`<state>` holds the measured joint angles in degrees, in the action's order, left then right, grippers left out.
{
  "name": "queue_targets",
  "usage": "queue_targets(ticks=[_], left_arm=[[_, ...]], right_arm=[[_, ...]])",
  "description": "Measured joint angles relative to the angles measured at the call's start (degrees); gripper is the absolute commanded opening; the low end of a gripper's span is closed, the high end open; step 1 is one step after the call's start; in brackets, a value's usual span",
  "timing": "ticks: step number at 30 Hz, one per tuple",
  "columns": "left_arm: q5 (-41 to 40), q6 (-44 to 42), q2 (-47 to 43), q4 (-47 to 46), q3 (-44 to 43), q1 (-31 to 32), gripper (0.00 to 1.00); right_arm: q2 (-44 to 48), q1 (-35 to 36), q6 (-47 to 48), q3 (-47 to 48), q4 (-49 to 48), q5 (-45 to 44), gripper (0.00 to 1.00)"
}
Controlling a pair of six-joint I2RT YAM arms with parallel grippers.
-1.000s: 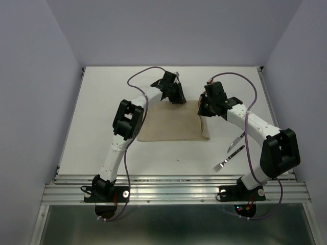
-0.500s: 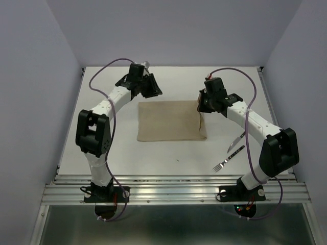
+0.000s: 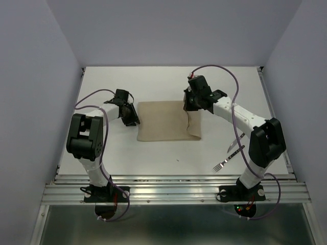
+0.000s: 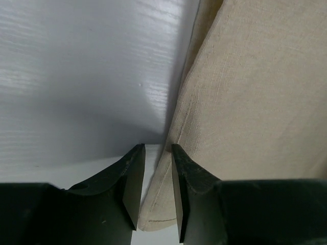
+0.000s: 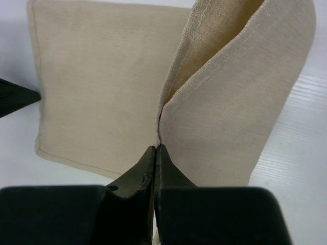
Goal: Fold the napkin into a case and place the utensils inside
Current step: Fold the rectangle-folded napkin at the center of the board.
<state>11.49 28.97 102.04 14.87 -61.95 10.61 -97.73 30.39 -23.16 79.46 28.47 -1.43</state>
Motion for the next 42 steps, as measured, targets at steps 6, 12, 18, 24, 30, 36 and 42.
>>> queue_targets(ticks=[6, 12, 18, 24, 30, 36, 42], left_arm=[[0.9, 0.0, -0.2, -2.8, 1.7, 0.3, 0.37], [2.9, 0.3, 0.2, -6.5, 2.8, 0.8, 0.36], [4.3, 1.2, 1.1, -9.8, 3.0, 3.3, 0.35], [5.1, 2.0, 1.3, -10.6, 3.1, 3.9, 0.35], [4.3, 2.7, 1.0, -10.0, 3.1, 3.8, 0.33], [-1.0, 3.1, -2.9, -6.3, 5.6, 2.0, 0.31], [-3.7, 3.1, -4.0, -5.3, 6.1, 0.2, 0.29]], right_arm=[[-4.1, 4.7, 0.5, 5.3, -0.2, 0.4, 0.01], [-8.9, 9.2, 0.4, 10.6, -0.1, 0.9, 0.01], [-13.5, 12.7, 0.0, 16.2, -0.1, 2.7, 0.01], [-18.4, 14.5, -1.3, 21.1, -0.1, 4.8, 0.01], [-22.4, 15.1, -2.8, 23.9, 0.0, 6.6, 0.01], [-22.8, 15.1, -3.7, 24.2, 0.1, 7.3, 0.01], [-22.8, 15.4, -3.9, 24.2, 0.1, 7.3, 0.01]])
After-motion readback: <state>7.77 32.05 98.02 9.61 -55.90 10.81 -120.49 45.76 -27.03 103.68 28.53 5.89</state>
